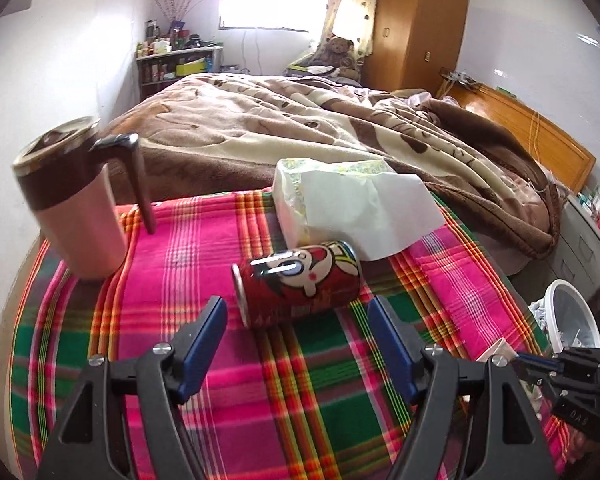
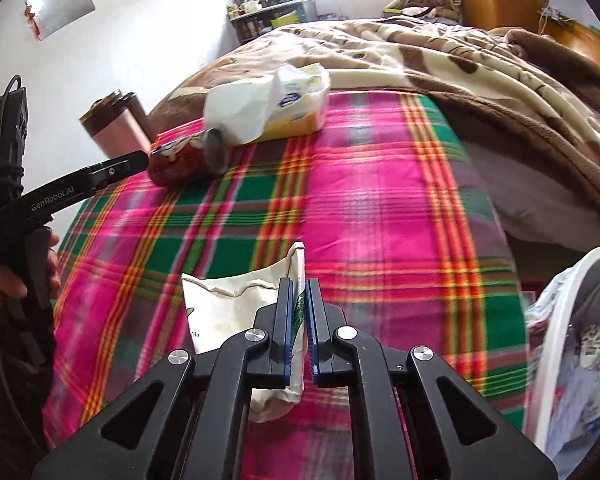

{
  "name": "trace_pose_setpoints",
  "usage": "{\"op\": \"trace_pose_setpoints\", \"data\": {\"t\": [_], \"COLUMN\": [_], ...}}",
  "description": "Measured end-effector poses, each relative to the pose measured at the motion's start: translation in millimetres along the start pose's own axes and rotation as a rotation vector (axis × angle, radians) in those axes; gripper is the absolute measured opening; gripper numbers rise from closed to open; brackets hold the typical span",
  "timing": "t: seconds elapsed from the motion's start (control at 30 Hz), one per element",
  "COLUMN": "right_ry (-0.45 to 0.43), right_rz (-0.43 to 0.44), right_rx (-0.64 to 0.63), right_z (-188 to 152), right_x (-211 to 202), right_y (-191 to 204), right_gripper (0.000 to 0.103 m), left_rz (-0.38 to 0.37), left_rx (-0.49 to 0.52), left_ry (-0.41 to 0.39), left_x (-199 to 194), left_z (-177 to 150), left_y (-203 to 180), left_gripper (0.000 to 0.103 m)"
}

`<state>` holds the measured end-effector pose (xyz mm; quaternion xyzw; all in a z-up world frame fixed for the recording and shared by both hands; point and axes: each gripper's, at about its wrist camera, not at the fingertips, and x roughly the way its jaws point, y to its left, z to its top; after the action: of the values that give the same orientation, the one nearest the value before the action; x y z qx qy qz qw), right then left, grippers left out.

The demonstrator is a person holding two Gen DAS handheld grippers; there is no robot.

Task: Collect trash
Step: 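Grasp the red cartoon-printed can with the left gripper while the right gripper holds the paper bag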

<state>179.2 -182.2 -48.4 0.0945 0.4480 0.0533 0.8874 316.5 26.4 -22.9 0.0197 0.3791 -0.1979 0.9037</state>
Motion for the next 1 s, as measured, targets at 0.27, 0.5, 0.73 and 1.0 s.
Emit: {"op": "trace_pose_setpoints", "data": {"t": [0.27,0.5,0.73,1.0], "right_ry": [0.009,0.008,0.002,-0.008], "right_rz": [-0.042,-0.043,-0.065,-0.082], "right_rx": [-0.01,-0.01,-0.008,-0.001], "right_z": [2.3,4.6,5.5,2.1], "right_x": [3.3,4.0,2.0,-2.8], "right_y": [-15.4,-18.6,-25.9,-30.6], "right_gripper": [0.006,0.006,0.006,0.006], "left_rz": [-0.029,-0.084,-0.096,-0.121], "left_rx": [0.069,0.122,0.163,0.13], "left_ry": [0.002,0.061,0.158,0.204], "left_x": [23.4,45.7,55.5,49.9], "left_z": [18.7,31.3,16.3,-6.2], "left_y": [1.1,-10.2,-24.3,-29.2], "left_gripper": [0.075,0.075,0.075,0.075]}}
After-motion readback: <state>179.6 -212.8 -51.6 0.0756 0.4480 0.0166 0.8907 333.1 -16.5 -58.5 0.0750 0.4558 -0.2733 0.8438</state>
